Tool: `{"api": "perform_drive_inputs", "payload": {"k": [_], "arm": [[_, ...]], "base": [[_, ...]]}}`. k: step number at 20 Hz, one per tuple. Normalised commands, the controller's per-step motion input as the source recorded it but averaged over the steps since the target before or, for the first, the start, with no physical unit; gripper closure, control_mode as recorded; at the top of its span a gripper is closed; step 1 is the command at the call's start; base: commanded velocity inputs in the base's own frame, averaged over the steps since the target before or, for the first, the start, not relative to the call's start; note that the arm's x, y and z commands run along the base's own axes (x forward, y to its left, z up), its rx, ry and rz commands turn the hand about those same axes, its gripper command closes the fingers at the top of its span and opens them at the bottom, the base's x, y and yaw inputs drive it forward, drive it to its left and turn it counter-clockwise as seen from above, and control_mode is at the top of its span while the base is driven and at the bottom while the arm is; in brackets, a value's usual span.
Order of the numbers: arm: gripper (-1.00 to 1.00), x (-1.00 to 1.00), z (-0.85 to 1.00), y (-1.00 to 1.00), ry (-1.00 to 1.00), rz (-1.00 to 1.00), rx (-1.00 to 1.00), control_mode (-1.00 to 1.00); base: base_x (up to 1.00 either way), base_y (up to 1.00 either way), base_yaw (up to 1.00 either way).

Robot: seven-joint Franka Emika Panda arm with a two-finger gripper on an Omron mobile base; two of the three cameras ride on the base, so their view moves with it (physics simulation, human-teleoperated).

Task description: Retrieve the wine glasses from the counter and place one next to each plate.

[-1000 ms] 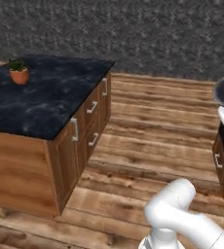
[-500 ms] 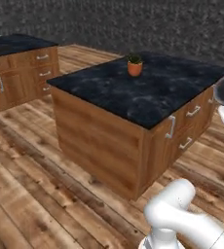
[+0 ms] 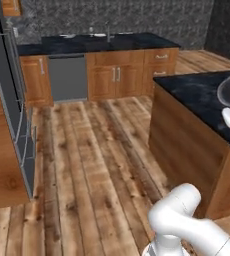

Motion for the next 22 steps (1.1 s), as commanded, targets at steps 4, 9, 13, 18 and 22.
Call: {"api": "perform_drive_inputs", "payload": {"k": [4,9,13,18,22], "arm": [[1.00,0.00,0.00,0.00,0.00,0.00,0.00,1.00],[1.00,0.00,0.00,0.00,0.00,0.00,0.00,1.00],[1.00,0.00,0.00,0.00,0.00,0.00,0.00,1.00],[1.00,0.00,0.00,0.00,0.00,0.00,0.00,1.00],[1.00,0.00,0.00,0.00,0.00,0.00,0.00,1.00]], "base": [[1.00,0.00,0.32],[1.00,0.00,0.21],[1.00,-0.17,0.19],[1.00,-0.23,0.19],[1.00,-0.36,0.16]]}}
